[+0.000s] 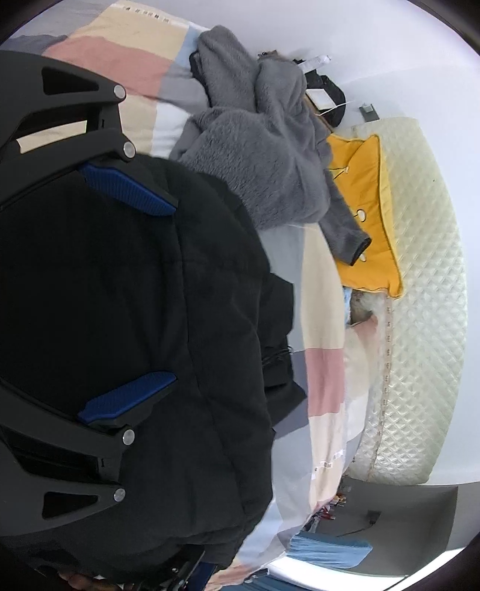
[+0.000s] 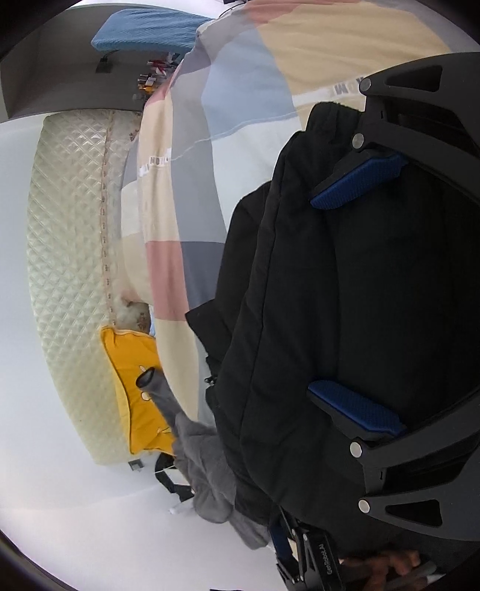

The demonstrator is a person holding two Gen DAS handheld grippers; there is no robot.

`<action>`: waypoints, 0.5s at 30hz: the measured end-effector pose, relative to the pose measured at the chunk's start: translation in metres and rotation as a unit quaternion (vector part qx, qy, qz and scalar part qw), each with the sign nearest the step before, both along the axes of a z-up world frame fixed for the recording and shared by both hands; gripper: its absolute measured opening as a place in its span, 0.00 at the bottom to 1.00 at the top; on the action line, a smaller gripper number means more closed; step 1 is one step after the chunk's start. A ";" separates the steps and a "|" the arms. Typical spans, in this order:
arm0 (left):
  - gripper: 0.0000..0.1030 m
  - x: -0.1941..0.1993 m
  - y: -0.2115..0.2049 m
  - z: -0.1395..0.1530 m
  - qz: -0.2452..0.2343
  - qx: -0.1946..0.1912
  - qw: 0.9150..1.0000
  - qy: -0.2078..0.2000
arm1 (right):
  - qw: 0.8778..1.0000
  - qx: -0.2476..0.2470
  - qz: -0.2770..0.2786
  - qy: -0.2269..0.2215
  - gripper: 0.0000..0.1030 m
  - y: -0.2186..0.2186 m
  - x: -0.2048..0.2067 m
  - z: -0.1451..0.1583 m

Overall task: Fold large clothes
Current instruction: 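Lay the sleeve on the jacket body and open the left gripper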

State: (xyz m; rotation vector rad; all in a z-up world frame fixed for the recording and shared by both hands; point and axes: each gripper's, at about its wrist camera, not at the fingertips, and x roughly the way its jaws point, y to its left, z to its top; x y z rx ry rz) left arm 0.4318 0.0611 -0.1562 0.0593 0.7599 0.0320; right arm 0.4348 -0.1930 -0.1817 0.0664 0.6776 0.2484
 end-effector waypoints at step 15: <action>0.86 0.026 0.011 -0.036 -0.003 -0.029 0.999 0.016 | 0.999 -0.041 0.006 0.015 1.00 0.016 0.026 -0.037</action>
